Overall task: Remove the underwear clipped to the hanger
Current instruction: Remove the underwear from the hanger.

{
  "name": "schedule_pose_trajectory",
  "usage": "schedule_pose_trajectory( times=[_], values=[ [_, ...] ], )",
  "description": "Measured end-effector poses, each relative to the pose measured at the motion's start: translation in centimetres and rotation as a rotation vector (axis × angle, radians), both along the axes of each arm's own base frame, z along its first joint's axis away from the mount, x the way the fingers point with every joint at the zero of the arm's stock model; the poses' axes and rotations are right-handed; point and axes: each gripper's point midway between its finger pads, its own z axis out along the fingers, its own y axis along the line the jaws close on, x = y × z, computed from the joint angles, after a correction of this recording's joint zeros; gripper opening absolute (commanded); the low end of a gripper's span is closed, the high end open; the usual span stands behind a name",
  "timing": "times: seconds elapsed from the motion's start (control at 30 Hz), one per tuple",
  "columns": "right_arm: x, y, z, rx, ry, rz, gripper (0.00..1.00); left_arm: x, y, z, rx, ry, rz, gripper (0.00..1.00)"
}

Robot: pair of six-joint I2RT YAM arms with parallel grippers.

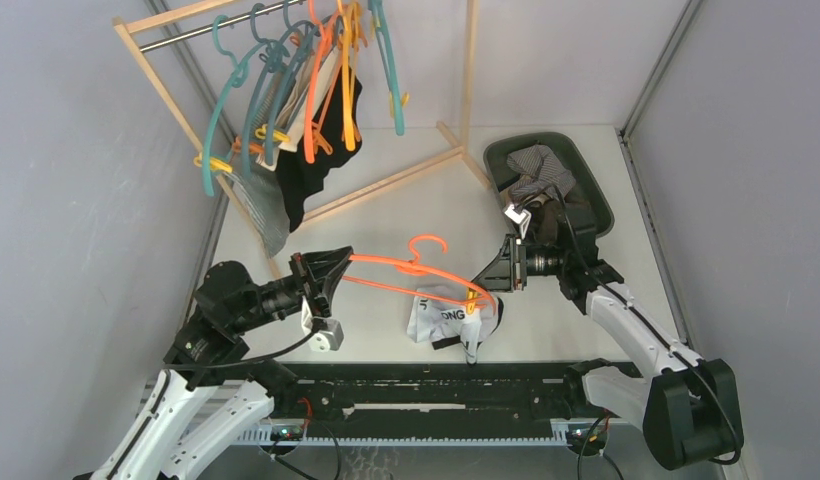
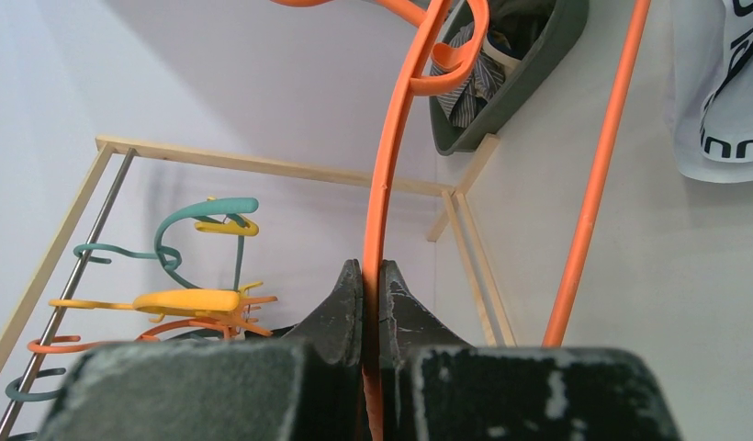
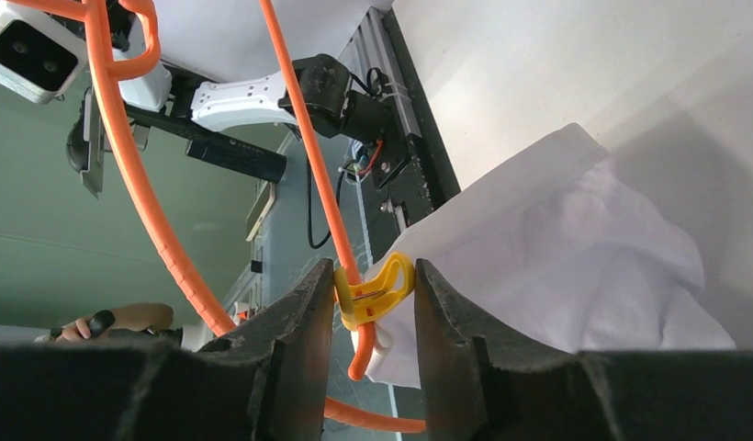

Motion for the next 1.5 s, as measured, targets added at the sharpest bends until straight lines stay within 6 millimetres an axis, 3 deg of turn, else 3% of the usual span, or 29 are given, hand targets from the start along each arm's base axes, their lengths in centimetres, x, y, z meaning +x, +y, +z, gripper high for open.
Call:
schedule_pose_trajectory(
  times=[0.8, 1.07, 1.5],
  values=[
    [0.0, 0.0, 0.2, 0.01, -0.016, 0.01, 0.01, 0.8, 0.6, 0.3, -0.015, -0.026, 0.055, 0.0],
    [0.1, 0.0, 0.4, 0.01, -0.021, 0.006, 0.0, 1.5, 0.8, -0.2, -0.025, -0.012, 0.09, 0.0],
    [1.4, -0.3, 2.9, 0.019, -0.08, -0.014, 0.0, 2.6, 1.4, 0.8, -0.061, -0.052, 0.152, 0.0]
  ],
)
